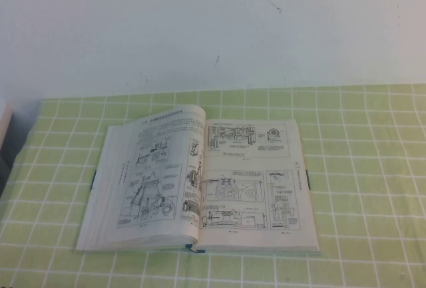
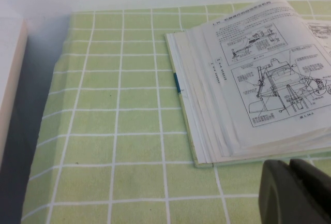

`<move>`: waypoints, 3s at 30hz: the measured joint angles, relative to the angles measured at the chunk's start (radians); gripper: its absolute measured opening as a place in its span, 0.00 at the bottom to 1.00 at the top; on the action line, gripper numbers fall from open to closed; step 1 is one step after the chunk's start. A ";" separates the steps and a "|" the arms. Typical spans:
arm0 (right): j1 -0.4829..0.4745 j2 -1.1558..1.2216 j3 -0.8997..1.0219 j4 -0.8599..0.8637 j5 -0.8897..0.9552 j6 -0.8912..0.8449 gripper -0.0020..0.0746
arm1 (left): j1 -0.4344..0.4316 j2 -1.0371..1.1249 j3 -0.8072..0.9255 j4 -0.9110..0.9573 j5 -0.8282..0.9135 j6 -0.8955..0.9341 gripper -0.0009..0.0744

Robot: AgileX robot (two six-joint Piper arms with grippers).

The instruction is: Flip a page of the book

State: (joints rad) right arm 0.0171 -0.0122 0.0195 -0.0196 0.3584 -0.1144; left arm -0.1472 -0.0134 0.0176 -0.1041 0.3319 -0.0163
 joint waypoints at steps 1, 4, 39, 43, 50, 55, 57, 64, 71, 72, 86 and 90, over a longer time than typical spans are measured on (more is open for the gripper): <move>0.000 0.000 0.000 0.000 0.000 0.000 0.02 | 0.000 0.000 0.000 0.000 0.000 0.000 0.01; 0.000 0.000 0.000 0.000 0.000 0.000 0.02 | 0.000 0.000 0.000 0.000 0.000 0.000 0.01; 0.000 0.000 0.010 0.000 -0.607 0.000 0.02 | 0.000 0.000 0.006 0.051 -0.478 0.016 0.01; 0.000 0.000 0.010 0.004 -0.784 0.000 0.02 | 0.000 0.000 0.006 0.053 -0.616 0.016 0.01; 0.000 0.000 0.010 0.029 -0.883 -0.020 0.02 | 0.000 0.000 0.006 0.053 -0.713 0.016 0.01; 0.000 0.000 -0.050 0.035 -0.653 -0.036 0.02 | 0.000 -0.001 0.004 0.043 -0.708 0.011 0.01; 0.000 0.000 -0.122 0.037 -0.499 -0.066 0.02 | 0.000 -0.001 -0.028 0.037 -0.616 -0.002 0.01; 0.000 0.059 -0.380 0.037 -0.010 -0.127 0.02 | 0.000 0.032 -0.292 0.026 -0.219 -0.020 0.01; 0.000 0.350 -0.569 0.083 0.377 -0.129 0.02 | 0.000 0.259 -0.500 -0.004 0.108 -0.022 0.01; 0.000 0.400 -0.594 0.099 0.423 -0.132 0.02 | 0.000 0.301 -0.523 -0.025 0.154 -0.022 0.01; 0.000 0.871 -0.710 0.205 0.517 -0.303 0.02 | 0.000 0.732 -0.663 -0.564 0.220 0.322 0.01; 0.000 0.976 -0.716 0.268 0.487 -0.371 0.02 | 0.000 0.899 -0.768 -0.686 0.324 0.425 0.01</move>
State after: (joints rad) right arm 0.0171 0.9636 -0.6967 0.2487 0.8457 -0.4856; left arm -0.1472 0.8855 -0.7501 -0.7896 0.6559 0.4083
